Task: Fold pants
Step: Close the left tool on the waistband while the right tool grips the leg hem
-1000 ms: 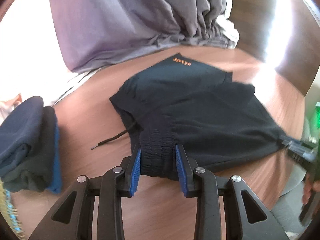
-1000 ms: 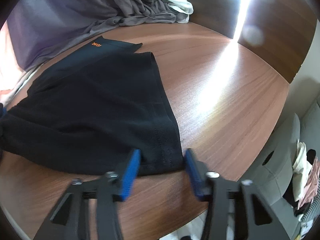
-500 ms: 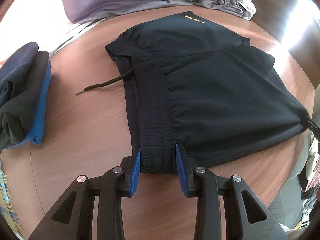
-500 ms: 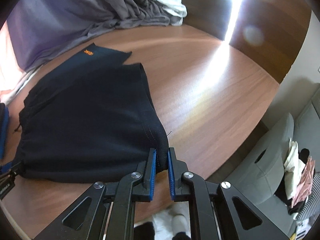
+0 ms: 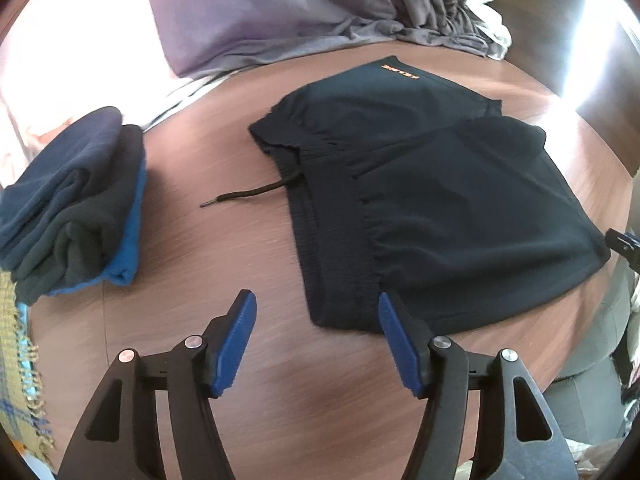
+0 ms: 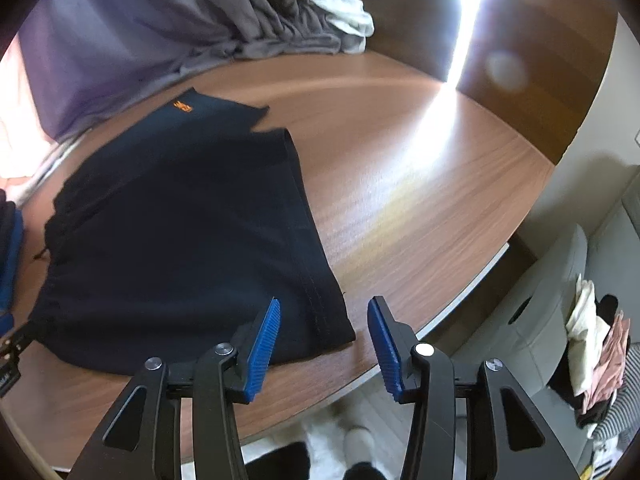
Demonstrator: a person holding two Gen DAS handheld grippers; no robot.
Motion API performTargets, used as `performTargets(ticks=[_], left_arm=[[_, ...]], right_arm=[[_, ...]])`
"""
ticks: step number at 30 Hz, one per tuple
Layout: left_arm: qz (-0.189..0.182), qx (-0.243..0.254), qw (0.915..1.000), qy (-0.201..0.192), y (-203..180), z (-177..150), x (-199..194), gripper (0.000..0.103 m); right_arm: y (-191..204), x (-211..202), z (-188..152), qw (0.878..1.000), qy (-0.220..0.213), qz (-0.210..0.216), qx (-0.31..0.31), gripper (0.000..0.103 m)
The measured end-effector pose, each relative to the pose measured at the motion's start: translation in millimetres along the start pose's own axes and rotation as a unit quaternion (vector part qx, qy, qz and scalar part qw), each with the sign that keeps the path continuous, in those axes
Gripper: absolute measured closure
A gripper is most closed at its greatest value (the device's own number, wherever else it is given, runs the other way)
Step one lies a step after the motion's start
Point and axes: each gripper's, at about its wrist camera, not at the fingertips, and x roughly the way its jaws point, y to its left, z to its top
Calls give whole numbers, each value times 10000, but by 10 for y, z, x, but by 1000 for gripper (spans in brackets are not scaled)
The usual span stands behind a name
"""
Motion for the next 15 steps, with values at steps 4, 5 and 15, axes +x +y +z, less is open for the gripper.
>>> performTargets(ticks=[4,5,15], left_arm=[[-110,-352,9993,120,19,-18,94,40],[-147,-428,9989,127,19,-20,117,40],[-318,-1001,9943,167,55,-29,194,42]], right_arm=[[6,-16,-43,9999,26,18,118,56],[-7,18,-63,9998,85,24,179,56],[-74,192,-169,9985,203,-30,511,56]])
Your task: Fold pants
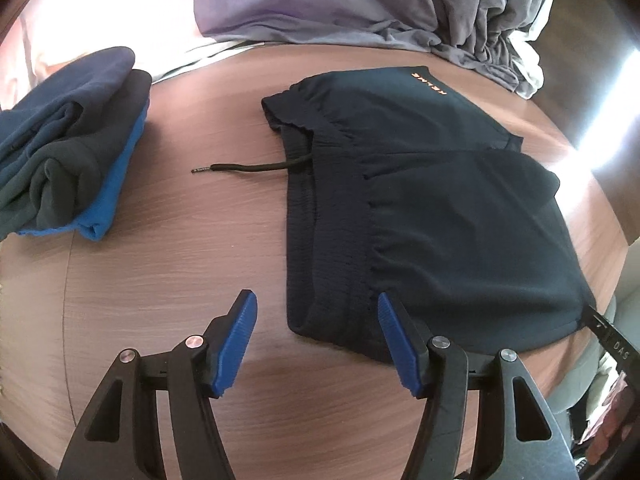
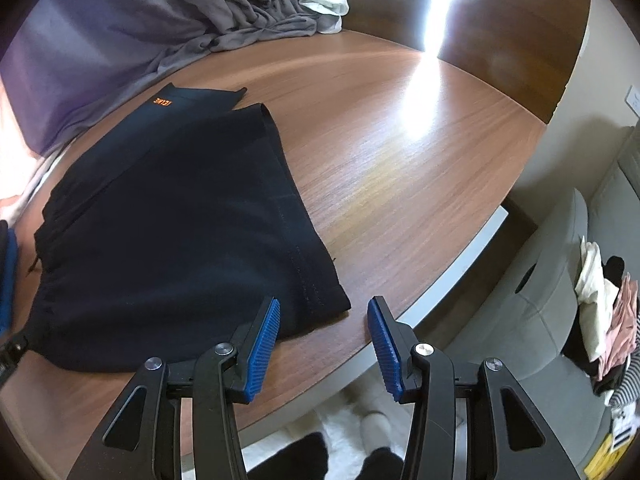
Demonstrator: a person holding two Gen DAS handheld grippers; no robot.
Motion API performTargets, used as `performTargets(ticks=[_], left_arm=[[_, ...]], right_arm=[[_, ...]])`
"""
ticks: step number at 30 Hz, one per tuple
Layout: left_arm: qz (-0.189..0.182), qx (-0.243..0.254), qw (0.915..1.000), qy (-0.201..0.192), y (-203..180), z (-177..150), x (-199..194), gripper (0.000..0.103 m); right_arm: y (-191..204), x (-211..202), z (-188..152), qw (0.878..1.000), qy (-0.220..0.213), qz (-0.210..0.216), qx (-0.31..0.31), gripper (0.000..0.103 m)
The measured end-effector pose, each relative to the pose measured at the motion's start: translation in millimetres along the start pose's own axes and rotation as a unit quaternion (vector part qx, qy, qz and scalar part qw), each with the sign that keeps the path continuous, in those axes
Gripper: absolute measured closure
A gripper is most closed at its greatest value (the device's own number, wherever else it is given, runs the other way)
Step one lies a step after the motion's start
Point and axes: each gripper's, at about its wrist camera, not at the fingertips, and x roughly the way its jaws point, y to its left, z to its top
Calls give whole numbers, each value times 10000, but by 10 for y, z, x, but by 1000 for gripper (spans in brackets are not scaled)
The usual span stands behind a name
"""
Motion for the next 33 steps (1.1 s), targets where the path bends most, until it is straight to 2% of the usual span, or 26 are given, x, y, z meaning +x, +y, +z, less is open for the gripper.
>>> performTargets(ticks=[6,9,12,14,16,19,22,33], left_arm=[[-38,-66,9998,161,55,-51,108,45],[-135,-96,9996,246,81,-50,148,50],[-289,-107,9991,286,80,-57,159,63],[-273,-81,9993,258,64,-62,155,66],[-237,-43,9995,215,48,-61,146,68],[-268,-37,9995,132,53,-32,103,74],[-288,-48,9996,21,62,-6,33,86],[-463,-78,9981,-393,37,86,-262,90]], right_arm=[[30,34,-14,10000,-21,-37,55,56],[59,55,-24,10000,-9,-37,27,57],[67,58,-28,10000,-24,-92,22,57],[65,56,-23,9999,-40,-91,46,65],[60,51,-21,10000,-46,-67,40,82],[58,34,-12,10000,-2,26,74,90],[76,-48,19,9999,-122,-2,31,92],[128,-494,254,9972,-721,176,-23,92]])
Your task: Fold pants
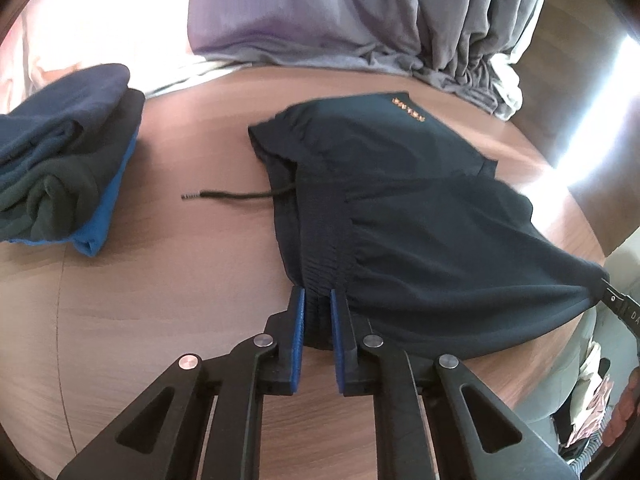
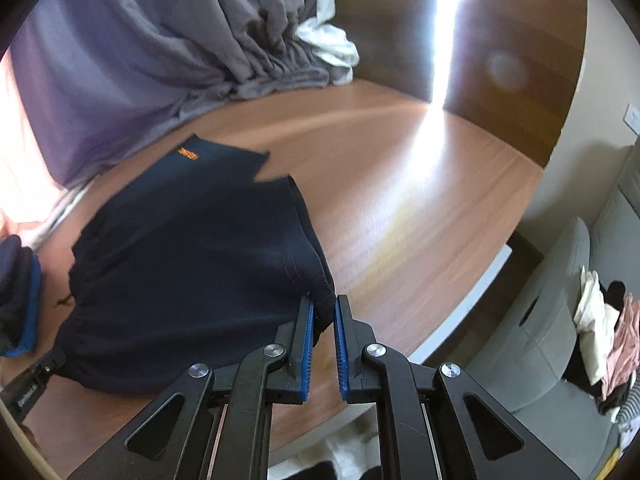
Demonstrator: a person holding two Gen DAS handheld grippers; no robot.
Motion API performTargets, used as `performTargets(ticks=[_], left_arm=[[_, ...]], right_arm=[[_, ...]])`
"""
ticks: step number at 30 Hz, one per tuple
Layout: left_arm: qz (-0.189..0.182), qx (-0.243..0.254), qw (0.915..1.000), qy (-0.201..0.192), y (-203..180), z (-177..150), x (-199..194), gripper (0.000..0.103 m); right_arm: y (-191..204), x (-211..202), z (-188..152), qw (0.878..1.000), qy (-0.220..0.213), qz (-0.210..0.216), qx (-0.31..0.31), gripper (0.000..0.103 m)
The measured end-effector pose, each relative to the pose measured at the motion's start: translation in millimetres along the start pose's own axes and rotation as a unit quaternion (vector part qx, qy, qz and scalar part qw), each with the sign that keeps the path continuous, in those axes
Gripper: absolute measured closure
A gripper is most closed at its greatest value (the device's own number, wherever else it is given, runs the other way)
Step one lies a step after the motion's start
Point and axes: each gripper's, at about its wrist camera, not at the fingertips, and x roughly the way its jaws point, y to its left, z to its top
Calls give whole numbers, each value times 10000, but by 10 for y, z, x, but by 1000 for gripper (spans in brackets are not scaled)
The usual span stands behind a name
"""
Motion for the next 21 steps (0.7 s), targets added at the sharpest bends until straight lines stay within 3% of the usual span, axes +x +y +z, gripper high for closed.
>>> performTargets(ticks=[10,21], left_arm=[[54,-261,9975,-657,-111,162,-300,96],[354,-701,9925,-942,-333,479,-475,96]], right_arm=[[129,-216,432,9964,-671,433,-269,93],[313,-35,1148,9833,-1034,1273,-791,93]])
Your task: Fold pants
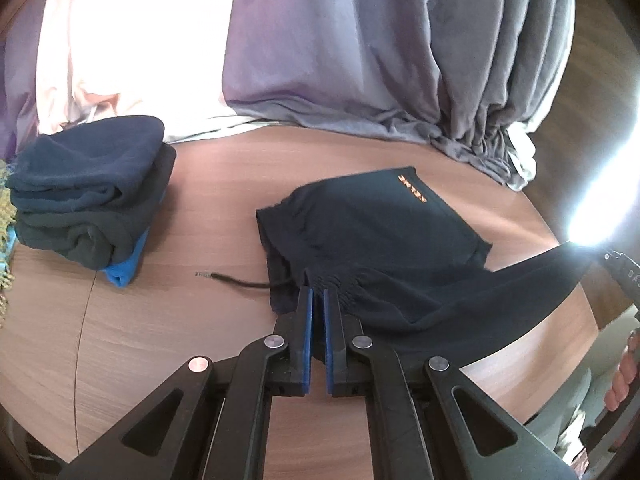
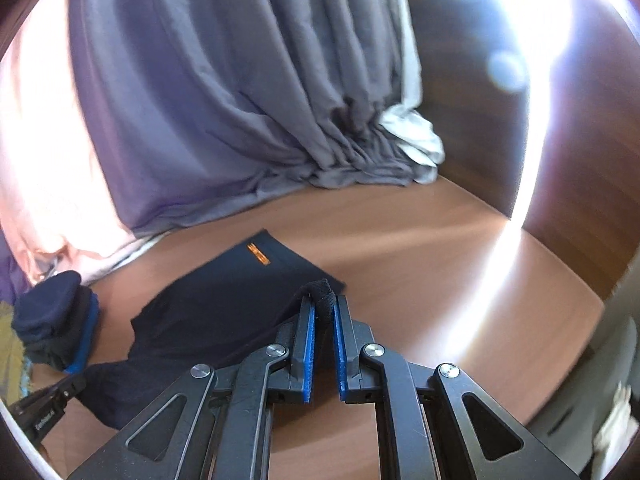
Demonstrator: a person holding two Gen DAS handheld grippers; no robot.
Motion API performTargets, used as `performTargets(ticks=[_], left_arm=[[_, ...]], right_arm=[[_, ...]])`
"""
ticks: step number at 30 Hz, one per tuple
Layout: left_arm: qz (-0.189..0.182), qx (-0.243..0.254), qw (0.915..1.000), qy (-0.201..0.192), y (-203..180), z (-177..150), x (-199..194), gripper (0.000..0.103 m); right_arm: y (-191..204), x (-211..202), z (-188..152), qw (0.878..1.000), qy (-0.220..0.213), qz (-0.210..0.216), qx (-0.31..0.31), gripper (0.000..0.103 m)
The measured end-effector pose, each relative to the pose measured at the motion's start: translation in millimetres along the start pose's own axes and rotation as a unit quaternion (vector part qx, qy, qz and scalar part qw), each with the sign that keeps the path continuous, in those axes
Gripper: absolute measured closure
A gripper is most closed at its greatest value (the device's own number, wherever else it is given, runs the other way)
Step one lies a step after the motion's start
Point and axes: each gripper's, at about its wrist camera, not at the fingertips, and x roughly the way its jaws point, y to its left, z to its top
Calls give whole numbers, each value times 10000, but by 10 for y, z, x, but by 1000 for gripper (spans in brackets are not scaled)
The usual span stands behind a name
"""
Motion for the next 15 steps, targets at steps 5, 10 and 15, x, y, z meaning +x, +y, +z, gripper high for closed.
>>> performTargets(ticks=[5,10,15], left_arm=[[109,-146,9998,-33,-115,185,54,96],[290,-228,9993,-102,-173,370,141,96],[480,-372,9980,-162,-180,535,232,96]], right_arm=[[39,225,282,9989,-101,287,-346,93],[102,483,528,9965,-138,582,-585,93],[148,822,723,9939,-61,778,-775,93]])
